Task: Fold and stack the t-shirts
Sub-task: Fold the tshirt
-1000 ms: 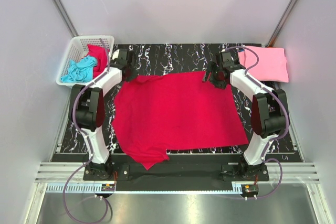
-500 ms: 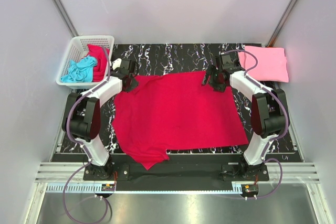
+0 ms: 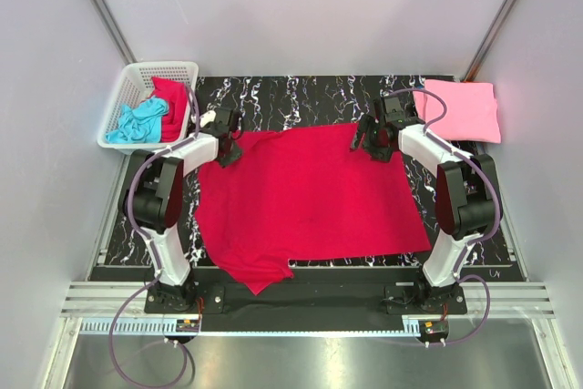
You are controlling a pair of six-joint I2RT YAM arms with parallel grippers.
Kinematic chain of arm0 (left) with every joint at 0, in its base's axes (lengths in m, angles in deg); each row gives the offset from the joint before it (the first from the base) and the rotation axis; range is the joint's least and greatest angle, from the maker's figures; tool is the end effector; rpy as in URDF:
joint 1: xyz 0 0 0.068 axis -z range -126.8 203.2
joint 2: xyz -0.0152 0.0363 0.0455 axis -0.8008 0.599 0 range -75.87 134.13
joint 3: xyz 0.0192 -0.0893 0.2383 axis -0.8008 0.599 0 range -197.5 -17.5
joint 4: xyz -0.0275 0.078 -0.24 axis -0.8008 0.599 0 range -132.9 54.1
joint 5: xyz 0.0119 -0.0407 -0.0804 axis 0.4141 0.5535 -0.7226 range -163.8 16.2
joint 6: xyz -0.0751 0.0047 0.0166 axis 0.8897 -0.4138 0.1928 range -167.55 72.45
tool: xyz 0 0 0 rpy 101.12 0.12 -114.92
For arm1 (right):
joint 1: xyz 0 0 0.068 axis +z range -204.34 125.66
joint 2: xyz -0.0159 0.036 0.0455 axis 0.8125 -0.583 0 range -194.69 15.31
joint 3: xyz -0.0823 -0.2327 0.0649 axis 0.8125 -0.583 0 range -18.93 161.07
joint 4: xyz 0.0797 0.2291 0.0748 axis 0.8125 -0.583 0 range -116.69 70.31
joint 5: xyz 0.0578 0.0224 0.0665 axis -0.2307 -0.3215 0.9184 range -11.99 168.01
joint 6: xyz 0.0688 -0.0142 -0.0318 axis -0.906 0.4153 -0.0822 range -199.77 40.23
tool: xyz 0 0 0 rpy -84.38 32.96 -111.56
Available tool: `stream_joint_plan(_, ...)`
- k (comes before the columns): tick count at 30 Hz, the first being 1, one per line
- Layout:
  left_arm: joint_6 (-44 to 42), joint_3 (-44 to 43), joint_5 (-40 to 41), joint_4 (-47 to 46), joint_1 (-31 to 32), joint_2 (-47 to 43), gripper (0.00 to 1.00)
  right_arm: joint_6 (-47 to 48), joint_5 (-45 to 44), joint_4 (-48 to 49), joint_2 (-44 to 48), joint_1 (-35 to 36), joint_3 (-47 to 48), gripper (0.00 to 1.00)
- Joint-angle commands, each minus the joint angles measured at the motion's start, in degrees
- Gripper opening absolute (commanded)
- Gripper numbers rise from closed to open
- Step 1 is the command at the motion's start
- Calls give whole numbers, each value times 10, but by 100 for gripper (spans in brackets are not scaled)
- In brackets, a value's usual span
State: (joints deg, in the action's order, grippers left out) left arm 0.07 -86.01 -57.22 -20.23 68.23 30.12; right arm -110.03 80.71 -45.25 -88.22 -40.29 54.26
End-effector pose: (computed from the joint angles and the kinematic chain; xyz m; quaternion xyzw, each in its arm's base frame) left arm 0.3721 -0.0806 0.1346 -0.3039 0.9073 -0.0135 0.2902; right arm 0.3780 0.0978 0.1690 0.1279 0.9472 0.1314 0.2630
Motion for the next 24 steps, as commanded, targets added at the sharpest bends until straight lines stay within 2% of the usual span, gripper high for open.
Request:
stream_joint_plan(1, 2, -25, -15, -33, -7, 19, 31, 3, 2, 7, 21, -1, -2, 76)
stream_joint_plan(6, -2, -28, -32, -63, -26, 32, 32, 6, 2, 6, 23, 0, -1, 76)
stream_joint_plan(16, -16, -36, -30, -61, -33, 33, 32, 2, 5, 7, 12, 0, 1, 76)
stream_joint_plan(24, -27, -49, -58, -87, -35, 55, 29, -3, 9, 6, 15, 0, -1, 76)
